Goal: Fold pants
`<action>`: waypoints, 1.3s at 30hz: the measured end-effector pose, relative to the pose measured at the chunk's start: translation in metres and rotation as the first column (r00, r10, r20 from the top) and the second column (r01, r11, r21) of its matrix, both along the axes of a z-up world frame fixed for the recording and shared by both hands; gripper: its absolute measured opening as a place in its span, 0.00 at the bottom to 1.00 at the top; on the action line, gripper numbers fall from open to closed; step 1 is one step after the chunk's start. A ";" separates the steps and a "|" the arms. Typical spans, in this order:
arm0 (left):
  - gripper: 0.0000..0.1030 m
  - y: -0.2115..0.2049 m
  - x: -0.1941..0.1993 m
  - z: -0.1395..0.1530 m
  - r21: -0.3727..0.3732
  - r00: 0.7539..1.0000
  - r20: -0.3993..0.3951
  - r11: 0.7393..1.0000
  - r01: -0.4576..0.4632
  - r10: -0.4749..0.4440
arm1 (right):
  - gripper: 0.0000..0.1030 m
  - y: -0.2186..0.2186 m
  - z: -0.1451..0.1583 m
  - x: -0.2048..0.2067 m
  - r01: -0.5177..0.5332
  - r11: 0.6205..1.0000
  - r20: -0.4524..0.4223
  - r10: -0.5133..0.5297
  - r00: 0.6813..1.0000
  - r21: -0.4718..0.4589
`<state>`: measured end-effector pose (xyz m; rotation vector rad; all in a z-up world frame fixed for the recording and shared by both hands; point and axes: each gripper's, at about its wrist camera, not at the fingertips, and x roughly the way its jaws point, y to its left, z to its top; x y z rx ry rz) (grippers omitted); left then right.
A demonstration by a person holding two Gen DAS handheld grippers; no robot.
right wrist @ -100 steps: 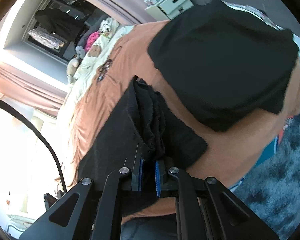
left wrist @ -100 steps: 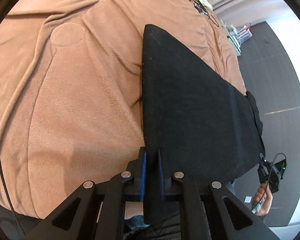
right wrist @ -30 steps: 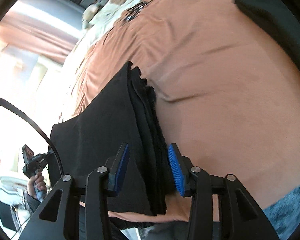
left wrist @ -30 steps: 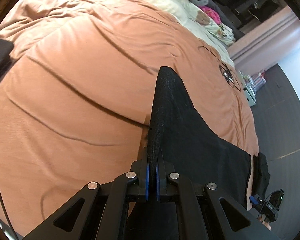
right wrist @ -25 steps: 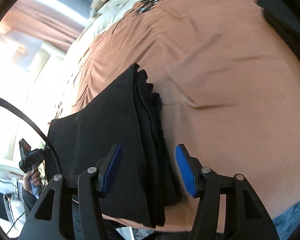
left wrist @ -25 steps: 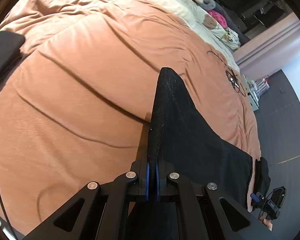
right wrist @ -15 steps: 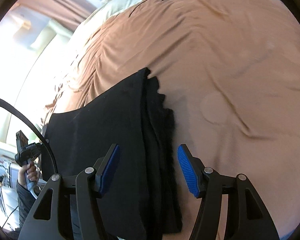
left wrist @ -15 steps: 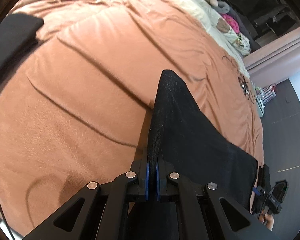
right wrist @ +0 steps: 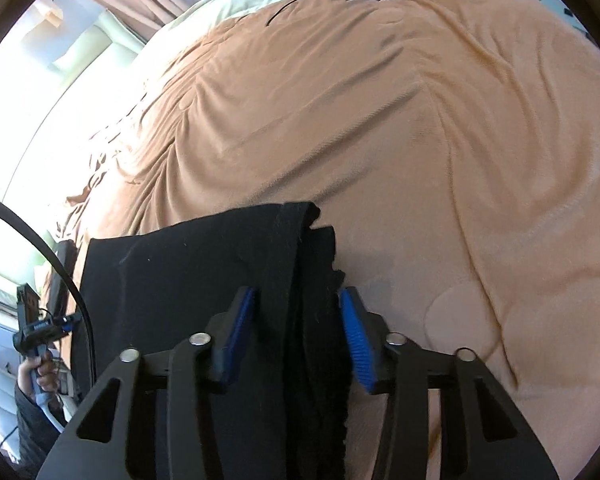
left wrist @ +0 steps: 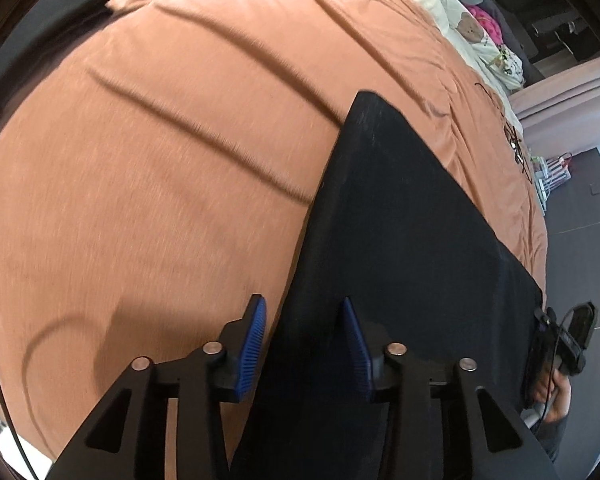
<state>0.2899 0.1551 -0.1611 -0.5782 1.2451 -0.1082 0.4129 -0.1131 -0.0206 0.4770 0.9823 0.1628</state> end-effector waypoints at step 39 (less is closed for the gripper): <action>0.57 0.015 -0.115 -0.003 -0.322 0.946 0.165 0.922 -0.215 0.279 | 0.19 0.077 0.066 -0.078 0.008 0.983 0.173 0.024 0.985 -0.181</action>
